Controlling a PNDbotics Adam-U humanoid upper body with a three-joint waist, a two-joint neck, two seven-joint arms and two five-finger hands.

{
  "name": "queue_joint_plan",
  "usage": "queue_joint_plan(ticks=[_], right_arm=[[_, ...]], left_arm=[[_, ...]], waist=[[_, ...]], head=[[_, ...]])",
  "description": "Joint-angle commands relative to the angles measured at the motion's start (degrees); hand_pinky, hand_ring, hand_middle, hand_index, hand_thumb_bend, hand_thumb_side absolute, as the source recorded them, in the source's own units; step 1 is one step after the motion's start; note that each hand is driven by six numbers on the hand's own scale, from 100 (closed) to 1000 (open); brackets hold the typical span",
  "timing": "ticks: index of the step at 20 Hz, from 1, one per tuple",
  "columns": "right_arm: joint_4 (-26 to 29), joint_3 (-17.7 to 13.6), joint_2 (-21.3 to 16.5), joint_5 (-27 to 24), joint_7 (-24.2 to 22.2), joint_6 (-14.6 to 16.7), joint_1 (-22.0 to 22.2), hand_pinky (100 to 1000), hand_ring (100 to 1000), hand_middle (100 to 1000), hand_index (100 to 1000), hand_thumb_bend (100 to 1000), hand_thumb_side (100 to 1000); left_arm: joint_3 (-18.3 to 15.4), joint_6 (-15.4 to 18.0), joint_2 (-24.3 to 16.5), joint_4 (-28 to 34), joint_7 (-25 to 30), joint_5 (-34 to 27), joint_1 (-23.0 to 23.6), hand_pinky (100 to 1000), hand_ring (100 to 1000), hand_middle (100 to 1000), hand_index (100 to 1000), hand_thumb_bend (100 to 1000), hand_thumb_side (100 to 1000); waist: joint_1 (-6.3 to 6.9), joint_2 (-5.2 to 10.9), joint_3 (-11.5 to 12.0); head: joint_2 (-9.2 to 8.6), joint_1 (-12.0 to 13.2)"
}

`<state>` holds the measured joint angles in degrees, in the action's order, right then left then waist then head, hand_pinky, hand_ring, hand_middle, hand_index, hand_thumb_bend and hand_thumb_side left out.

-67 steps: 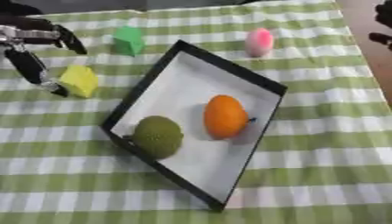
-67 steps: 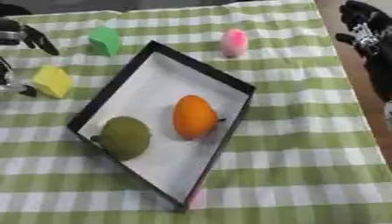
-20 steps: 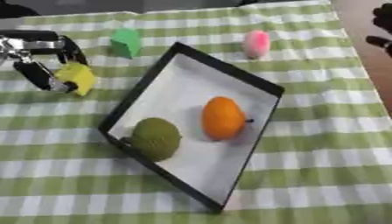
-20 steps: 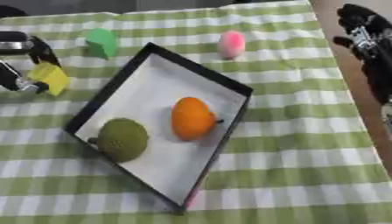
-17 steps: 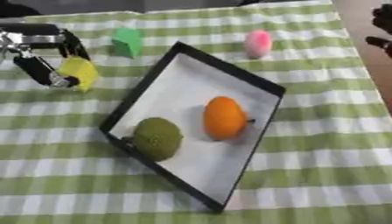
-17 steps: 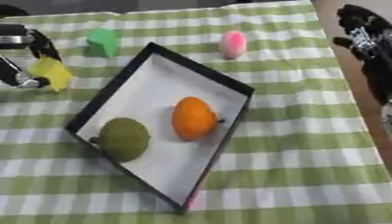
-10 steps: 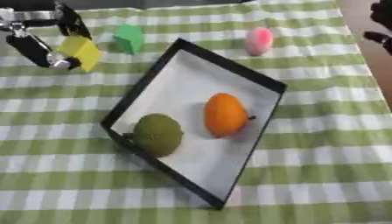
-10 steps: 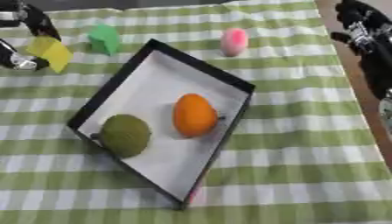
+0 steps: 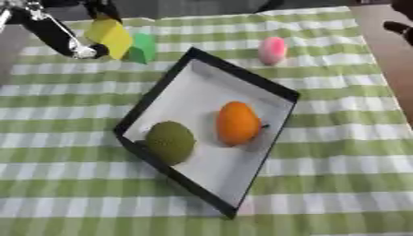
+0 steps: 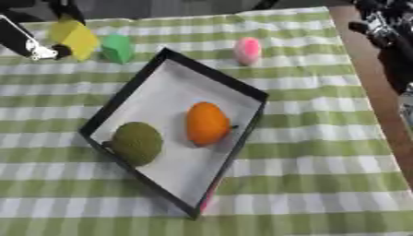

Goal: Pick up objects on the table and place them in the box.

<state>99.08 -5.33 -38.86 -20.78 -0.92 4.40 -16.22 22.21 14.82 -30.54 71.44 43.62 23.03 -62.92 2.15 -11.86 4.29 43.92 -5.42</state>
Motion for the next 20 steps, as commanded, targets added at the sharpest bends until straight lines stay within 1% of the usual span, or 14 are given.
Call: queue_joint_plan(ticks=[1, 4, 8, 10, 11, 15, 17, 20], right_arm=[[0.9, -1.2, -3.3, -1.0, 0.3, 0.8, -1.0, 903, 1000, 904, 913, 100, 597], [1.1, -1.5, -4.8, -1.6, 0.6, 1.2, -1.4, 902, 1000, 901, 911, 100, 587], [0.7, -1.8, -7.0, -2.1, 1.1, 2.0, -1.9, 901, 1000, 898, 910, 100, 580], [0.2, -1.8, -7.9, -2.3, 1.1, 2.2, -1.9, 901, 1000, 897, 909, 100, 580], [0.0, -1.8, -8.3, -2.3, 1.1, 2.3, -1.9, 901, 1000, 897, 909, 100, 580], [-0.6, -1.7, -9.1, -2.2, 0.9, 2.4, -1.7, 901, 1000, 897, 909, 100, 582], [-0.7, -1.6, -9.3, -2.0, 0.7, 2.4, -1.6, 901, 1000, 897, 909, 100, 583], [-0.9, -1.5, -9.4, -1.6, 0.7, 2.5, -1.5, 901, 1000, 897, 909, 100, 584]], left_arm=[[1.1, -0.2, 2.3, 2.5, 1.1, 0.3, -2.2, 721, 698, 574, 608, 171, 100], [2.7, 0.3, 5.8, 3.8, 2.3, 1.5, -3.0, 721, 697, 574, 609, 178, 100], [3.8, -0.1, 11.2, 5.0, 2.9, 2.6, -3.3, 718, 694, 573, 609, 170, 100], [4.6, -0.3, 13.6, 5.2, 3.1, 4.2, -3.4, 715, 696, 575, 614, 229, 100], [5.1, -0.2, 14.4, 5.3, 3.1, 5.3, -3.5, 713, 695, 575, 616, 251, 100], [7.3, 1.3, 17.1, 4.9, 3.3, 9.1, -3.4, 707, 690, 573, 618, 277, 100], [8.2, 2.2, 17.8, 4.4, 3.6, 10.3, -3.2, 706, 690, 573, 619, 283, 100], [9.1, 3.1, 18.5, 3.3, 3.8, 11.8, -2.6, 707, 689, 573, 619, 263, 100]], waist=[[-0.95, 2.67, 0.4], [-0.87, 3.12, 0.8], [-0.77, 3.55, 1.4], [-0.59, 3.71, 1.7], [-0.5, 3.76, 1.9], [0.01, 3.77, 2.7], [0.14, 3.65, 2.8], [0.08, 3.35, 2.7]], head=[[0.2, -0.6], [0.2, -1.1], [0.2, -1.7], [0.2, -2.2], [0.2, -2.5], [0.2, -3.6], [0.2, -3.8], [0.2, -4.0]])
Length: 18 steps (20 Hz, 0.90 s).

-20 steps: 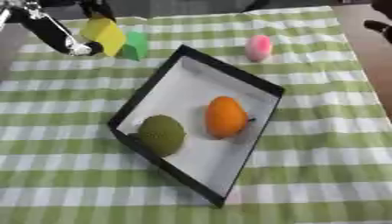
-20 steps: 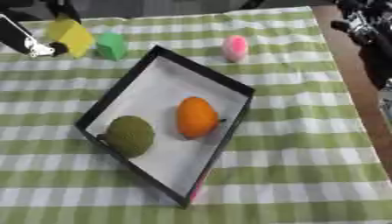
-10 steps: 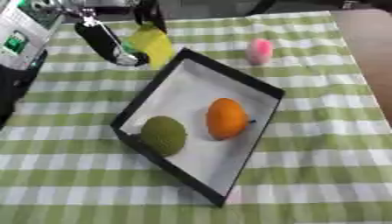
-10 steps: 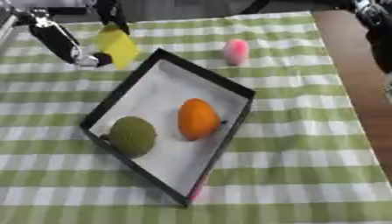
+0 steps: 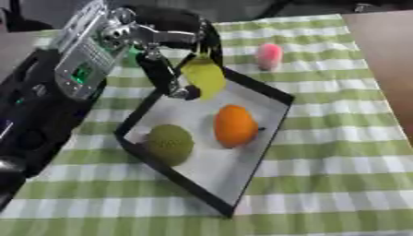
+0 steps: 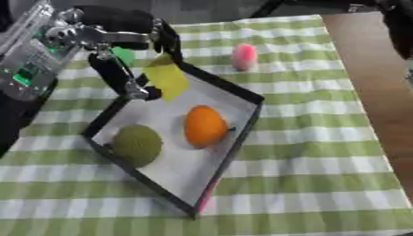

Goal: Pick up objects on the table and place them in the box.

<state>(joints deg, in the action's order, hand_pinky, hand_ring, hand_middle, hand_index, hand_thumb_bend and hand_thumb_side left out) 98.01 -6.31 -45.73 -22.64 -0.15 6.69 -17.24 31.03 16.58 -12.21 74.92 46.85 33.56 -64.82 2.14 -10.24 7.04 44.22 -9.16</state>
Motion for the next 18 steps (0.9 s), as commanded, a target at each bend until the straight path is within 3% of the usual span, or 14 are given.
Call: queue_joint_plan(ticks=[1, 13, 18], right_arm=[[0.1, -0.5, -2.5, 0.3, -0.1, 0.3, -0.5, 901, 1000, 897, 909, 100, 585], [0.0, -0.3, -1.5, 1.4, -0.4, 0.2, -0.3, 901, 1000, 899, 910, 100, 593], [-0.1, -0.1, -1.1, 1.7, -0.6, 0.1, -0.1, 901, 1000, 899, 910, 100, 596]], left_arm=[[0.4, 1.5, 0.5, -0.5, 0.5, 1.6, -0.3, 708, 688, 573, 618, 250, 100], [0.3, -0.1, 3.0, -6.1, -4.8, 8.3, 5.2, 717, 683, 576, 632, 217, 100], [-0.5, 0.2, 3.9, -9.3, -6.9, 10.3, 7.0, 767, 745, 663, 740, 280, 100]], waist=[[0.03, 1.6, -0.1], [-0.71, 0.37, -0.8], [-0.92, 0.25, -1.1]], head=[[-0.1, -0.3], [-0.1, 0.1], [-0.1, 0.5]])
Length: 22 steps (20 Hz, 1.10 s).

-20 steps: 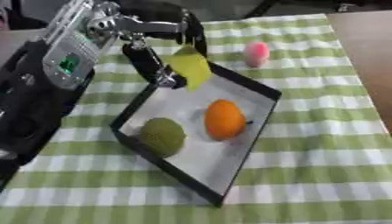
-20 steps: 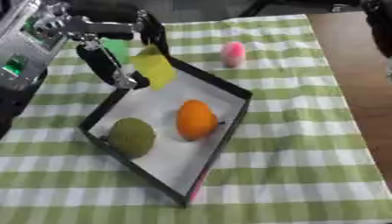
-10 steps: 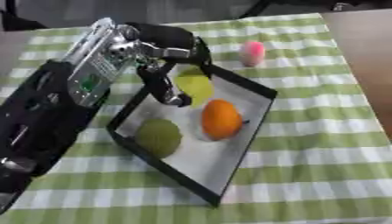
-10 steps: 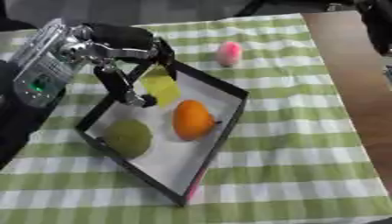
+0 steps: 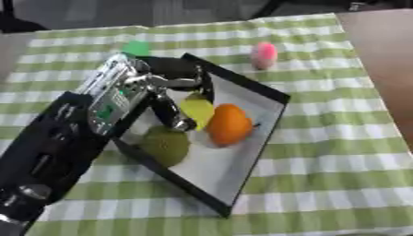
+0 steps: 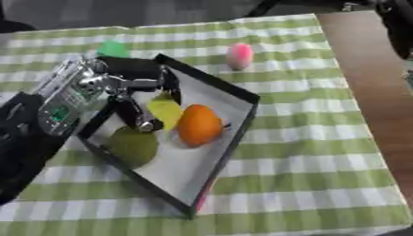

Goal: Pick up objects on the table and place them in the box.

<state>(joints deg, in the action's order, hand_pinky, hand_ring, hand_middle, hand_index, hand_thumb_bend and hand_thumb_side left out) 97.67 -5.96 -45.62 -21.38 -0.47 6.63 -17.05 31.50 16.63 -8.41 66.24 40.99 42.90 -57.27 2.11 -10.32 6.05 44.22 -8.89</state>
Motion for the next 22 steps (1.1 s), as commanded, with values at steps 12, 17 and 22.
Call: queue_joint_plan(ticks=[12, 17, 22], right_arm=[[0.1, -0.2, -1.0, 0.9, -0.5, -0.1, 0.1, 901, 1000, 899, 909, 100, 599], [0.1, -0.1, -1.0, 1.0, -0.6, -0.1, 0.2, 900, 1000, 899, 909, 100, 598], [0.1, -0.2, -1.2, 0.9, -0.4, 0.0, 0.2, 900, 1000, 898, 909, 100, 596]], left_arm=[[-2.8, -2.0, -1.5, 2.3, -4.3, 1.7, -0.7, 880, 868, 814, 908, 518, 422], [-3.4, -3.5, -2.4, 5.1, -3.6, -0.3, -1.3, 873, 863, 800, 891, 484, 372], [-4.4, -5.5, -4.6, 8.8, -2.4, -4.3, -1.9, 853, 842, 783, 877, 369, 339]], waist=[[-0.98, 0.46, -0.1], [-1.03, 0.57, -0.1], [-0.94, 0.73, 0.0]], head=[[-0.11, 0.3], [-0.11, 0.3], [-0.11, 0.2]])
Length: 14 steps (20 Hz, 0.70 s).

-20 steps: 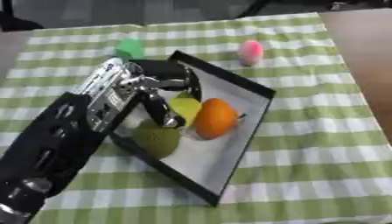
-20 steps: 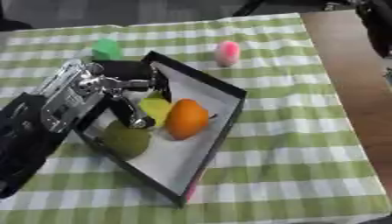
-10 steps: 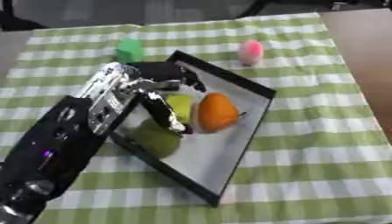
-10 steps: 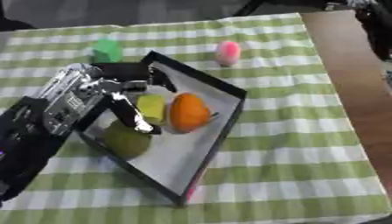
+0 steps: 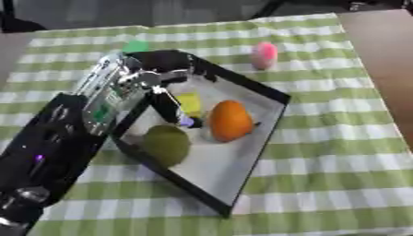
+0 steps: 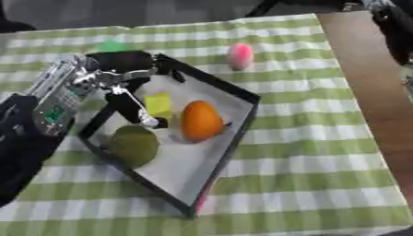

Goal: Pick up objects on the table and place them in the box.

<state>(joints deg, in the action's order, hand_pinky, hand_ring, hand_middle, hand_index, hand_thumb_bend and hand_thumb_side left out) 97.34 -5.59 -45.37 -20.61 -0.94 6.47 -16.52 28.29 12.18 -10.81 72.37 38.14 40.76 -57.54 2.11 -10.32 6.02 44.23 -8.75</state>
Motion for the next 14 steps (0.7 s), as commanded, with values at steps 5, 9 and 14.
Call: queue_joint_plan(ticks=[5, 9, 14], right_arm=[[0.7, -1.1, -1.8, -0.4, 0.6, 0.4, -0.5, 900, 1000, 897, 909, 100, 591], [0.9, -1.6, -1.9, -0.8, 1.1, 0.5, -0.4, 899, 1000, 897, 909, 100, 589], [1.1, -2.1, -1.9, -1.1, 1.6, 0.6, -0.4, 899, 1000, 897, 909, 100, 589]], left_arm=[[-3.8, -5.5, -7.4, 7.3, 0.5, -8.3, -1.5, 852, 840, 795, 864, 283, 353], [-6.5, -9.6, -11.9, 8.8, -0.6, -12.4, -1.3, 854, 841, 810, 861, 254, 362], [-9.6, -13.0, -16.0, 8.1, -1.8, -15.4, -1.2, 855, 841, 808, 857, 235, 361]], waist=[[-0.75, 0.82, 0.3], [-0.76, 0.73, 0.4], [-0.88, 0.45, 0.2]], head=[[-0.11, -0.4], [-0.11, -0.5], [-0.11, -0.2]])
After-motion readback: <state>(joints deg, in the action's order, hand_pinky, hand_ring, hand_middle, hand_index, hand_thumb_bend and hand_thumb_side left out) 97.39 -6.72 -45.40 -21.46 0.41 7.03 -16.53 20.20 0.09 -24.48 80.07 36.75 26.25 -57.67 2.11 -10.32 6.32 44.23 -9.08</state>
